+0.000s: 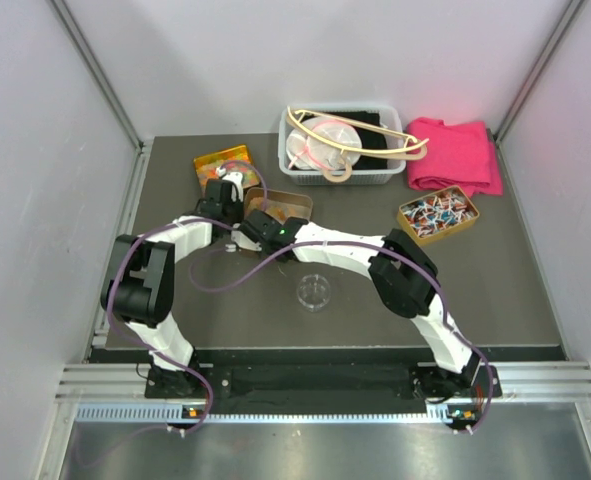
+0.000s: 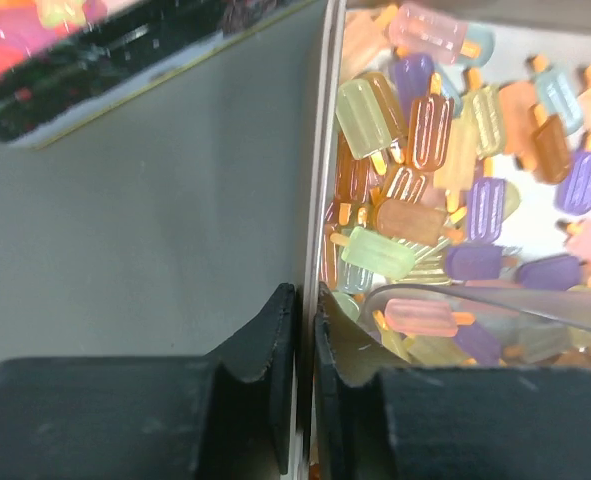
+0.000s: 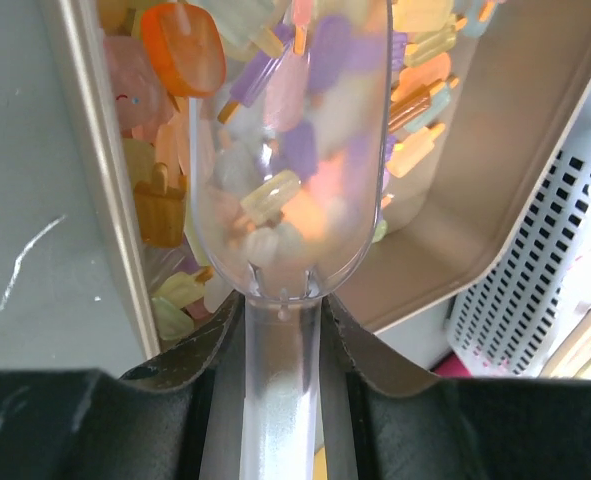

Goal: Pack the candies
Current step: Scoop the fake candies from the storage box.

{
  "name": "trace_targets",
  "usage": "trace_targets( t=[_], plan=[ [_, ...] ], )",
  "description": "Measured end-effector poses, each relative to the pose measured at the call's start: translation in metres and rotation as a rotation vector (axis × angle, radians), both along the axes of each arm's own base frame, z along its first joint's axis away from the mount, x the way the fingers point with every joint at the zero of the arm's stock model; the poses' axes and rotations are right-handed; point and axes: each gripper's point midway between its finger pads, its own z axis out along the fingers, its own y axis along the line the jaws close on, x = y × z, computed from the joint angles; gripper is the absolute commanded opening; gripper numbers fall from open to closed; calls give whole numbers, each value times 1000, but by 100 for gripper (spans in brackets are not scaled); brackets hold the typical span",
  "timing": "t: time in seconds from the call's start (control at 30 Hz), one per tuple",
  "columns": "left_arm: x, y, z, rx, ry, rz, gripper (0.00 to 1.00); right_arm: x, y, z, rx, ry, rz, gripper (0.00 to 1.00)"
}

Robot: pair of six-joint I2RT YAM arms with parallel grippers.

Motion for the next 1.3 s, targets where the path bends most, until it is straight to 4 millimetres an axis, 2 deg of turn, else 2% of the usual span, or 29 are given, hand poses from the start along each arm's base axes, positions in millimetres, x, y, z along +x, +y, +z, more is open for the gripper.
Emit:
trace_targets(
  t=[0.3, 0.4, 0.5, 0.6, 0.63, 0.73, 0.93, 1.1, 1.3],
  plan=[
    [9, -4, 8, -41, -37, 3, 22, 4, 3, -2, 52, -20, -40, 0],
    [15, -8, 15, -60, -64, -3, 28, 6, 5, -3, 68, -30, -46, 0],
    [19, -12, 20, -77, -78, -13, 28, 9, 4, -2, 73, -44, -53, 0],
    [21, -16, 24, -94, -90, -23, 36, 10, 6, -2, 81, -50, -53, 0],
    [22, -17, 26, -97, -94, -25, 45, 10, 7, -2, 85, -55, -54, 0],
    [26, -22, 31, -117, -111, -34, 60, 12, 8, -1, 96, -64, -55, 0],
    [30, -28, 38, -147, -130, -42, 67, 14, 11, -3, 120, -74, -66, 0],
    [35, -23, 48, -179, -143, -26, 75, 14, 14, -3, 146, -76, -76, 0],
    [47, -5, 76, -217, -202, -2, 78, 11, 17, -6, 174, -54, -85, 0]
  ],
)
